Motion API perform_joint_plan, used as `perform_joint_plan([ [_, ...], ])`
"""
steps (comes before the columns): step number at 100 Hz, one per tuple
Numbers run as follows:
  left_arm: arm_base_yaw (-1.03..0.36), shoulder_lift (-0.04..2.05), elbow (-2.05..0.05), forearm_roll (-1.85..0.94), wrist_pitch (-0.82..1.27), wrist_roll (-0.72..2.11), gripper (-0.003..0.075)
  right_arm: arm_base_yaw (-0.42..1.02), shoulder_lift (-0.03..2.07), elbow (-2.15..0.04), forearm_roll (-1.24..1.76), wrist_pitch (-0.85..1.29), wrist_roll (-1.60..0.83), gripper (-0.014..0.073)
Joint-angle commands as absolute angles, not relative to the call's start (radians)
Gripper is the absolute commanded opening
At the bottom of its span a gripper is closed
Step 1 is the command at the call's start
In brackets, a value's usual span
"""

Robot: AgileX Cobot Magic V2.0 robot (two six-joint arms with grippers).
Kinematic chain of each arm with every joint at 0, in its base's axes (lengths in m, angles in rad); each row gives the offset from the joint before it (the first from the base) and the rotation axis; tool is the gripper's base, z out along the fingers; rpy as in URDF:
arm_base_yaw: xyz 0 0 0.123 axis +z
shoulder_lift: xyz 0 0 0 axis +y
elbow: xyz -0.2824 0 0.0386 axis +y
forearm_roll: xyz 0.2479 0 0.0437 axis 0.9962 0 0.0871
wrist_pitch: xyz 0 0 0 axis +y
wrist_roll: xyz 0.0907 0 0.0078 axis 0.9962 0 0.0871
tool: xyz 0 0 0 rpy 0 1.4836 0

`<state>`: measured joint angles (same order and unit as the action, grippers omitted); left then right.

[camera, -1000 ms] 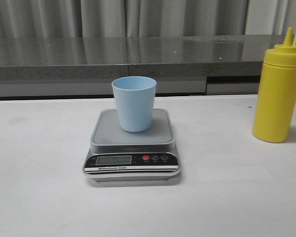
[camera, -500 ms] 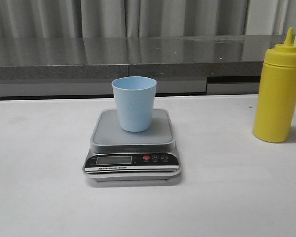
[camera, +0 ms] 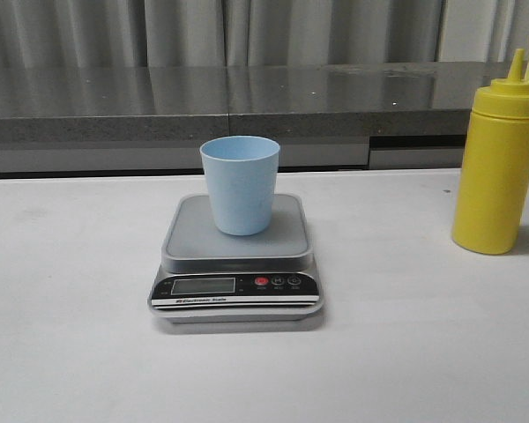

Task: Pour seasoning into cup on scale with both arms
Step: 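Close the right gripper around the yellow bottle's body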

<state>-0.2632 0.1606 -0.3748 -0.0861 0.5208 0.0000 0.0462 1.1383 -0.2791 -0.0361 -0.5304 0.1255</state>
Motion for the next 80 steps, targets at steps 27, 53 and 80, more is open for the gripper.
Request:
perform_joint_plan([
  [27,-0.262,0.170,-0.402,-0.096,0.434,-0.008,-0.0020,0.049,1.430,-0.341,-0.118,-0.881,0.157,0.0660],
  [53,-0.262,0.170,-0.402,-0.096,0.434,-0.008,-0.0020,0.049,1.576,-0.429,-0.118,-0.933,0.157,0.0660],
  [80,-0.262,0.170,-0.402,-0.096,0.434,-0.008,-0.0020,0.049,1.675,-0.523,-0.119,-0.930,0.157,0.0660],
])
